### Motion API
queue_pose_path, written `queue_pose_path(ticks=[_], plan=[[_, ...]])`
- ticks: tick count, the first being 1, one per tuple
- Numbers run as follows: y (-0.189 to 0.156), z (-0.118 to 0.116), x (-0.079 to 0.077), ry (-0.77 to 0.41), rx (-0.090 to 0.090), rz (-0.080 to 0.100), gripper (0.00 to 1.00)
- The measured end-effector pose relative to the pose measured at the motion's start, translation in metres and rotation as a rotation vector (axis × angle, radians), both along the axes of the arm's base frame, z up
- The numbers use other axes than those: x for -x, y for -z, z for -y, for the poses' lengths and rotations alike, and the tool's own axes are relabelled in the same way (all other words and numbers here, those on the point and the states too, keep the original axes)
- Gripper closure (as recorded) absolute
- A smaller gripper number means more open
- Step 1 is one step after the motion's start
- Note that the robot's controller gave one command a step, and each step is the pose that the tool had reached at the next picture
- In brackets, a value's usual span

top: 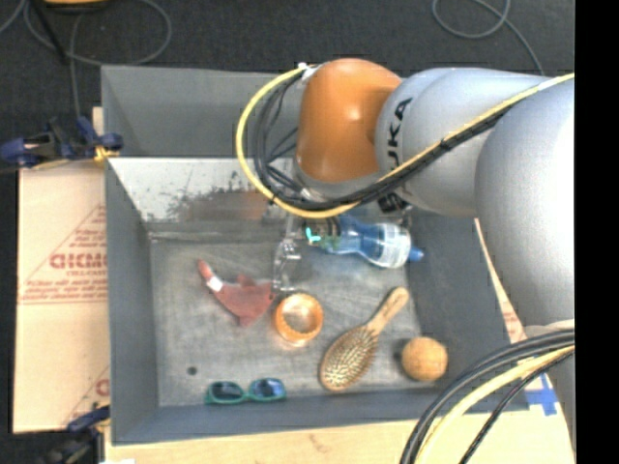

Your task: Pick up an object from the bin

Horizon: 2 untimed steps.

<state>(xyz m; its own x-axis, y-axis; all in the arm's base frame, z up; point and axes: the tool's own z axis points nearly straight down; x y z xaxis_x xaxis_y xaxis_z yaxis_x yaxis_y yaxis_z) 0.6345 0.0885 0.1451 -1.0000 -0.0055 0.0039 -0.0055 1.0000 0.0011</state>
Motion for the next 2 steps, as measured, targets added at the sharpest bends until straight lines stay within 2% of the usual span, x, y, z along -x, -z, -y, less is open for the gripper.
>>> queue_pose_path(ticks=[1, 2], plan=[[-0.005, 0.000, -0.002, 0.001, -0.001, 0.008, 0.00], [0.034, -0.017, 0.019, -0.080, 0.002, 0.012, 0.00]])
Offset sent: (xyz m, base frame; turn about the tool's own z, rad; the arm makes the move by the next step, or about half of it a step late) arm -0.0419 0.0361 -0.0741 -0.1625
